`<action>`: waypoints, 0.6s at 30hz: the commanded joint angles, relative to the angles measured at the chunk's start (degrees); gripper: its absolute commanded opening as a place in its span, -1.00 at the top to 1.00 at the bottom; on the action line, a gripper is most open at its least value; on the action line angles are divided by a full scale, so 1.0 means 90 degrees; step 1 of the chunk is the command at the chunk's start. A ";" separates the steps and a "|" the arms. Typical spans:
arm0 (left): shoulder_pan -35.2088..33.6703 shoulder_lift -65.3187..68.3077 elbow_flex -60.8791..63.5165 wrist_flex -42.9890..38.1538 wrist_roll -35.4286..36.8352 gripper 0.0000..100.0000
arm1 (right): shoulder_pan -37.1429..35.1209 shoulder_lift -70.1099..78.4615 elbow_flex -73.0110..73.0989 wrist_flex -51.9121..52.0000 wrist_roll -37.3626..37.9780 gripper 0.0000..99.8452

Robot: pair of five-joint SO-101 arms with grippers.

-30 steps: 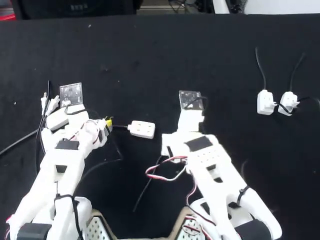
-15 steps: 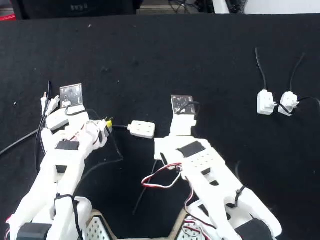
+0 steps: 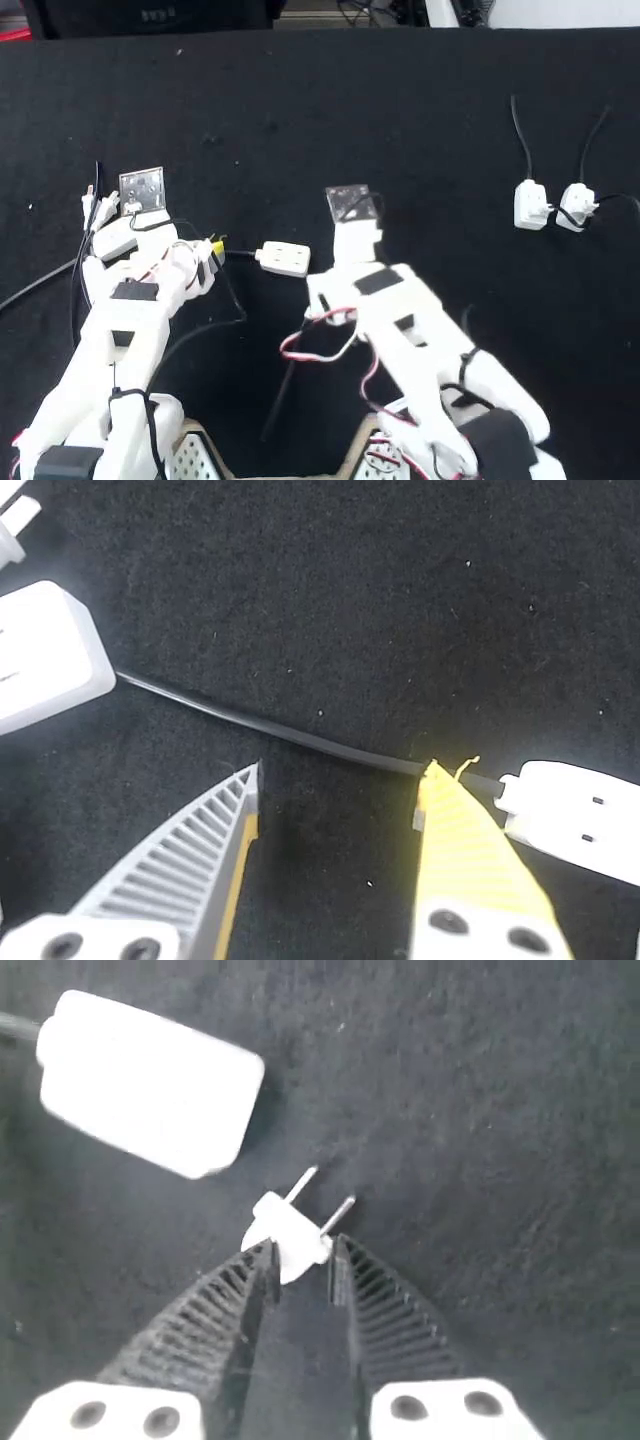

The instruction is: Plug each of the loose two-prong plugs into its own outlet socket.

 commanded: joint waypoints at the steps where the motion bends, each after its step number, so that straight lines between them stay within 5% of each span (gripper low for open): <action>1: -0.0083 -0.0176 -0.0063 -0.0068 0.0068 0.50 | 0.0723 -0.0005 -0.0659 0.0098 0.0215 0.85; 5: -0.0083 -0.0176 -0.0063 -0.0068 0.0068 0.50 | 0.0850 -0.0054 -0.0943 0.0469 0.0703 0.84; 14: -0.0044 -0.0186 -0.0063 -0.0068 0.0049 0.50 | -0.0791 -0.0034 -0.0835 0.1084 0.0703 0.84; 18: -0.0044 -0.0186 -0.0063 -0.0068 0.0049 0.50 | -0.0840 -0.0034 -0.0796 0.1114 0.0449 0.62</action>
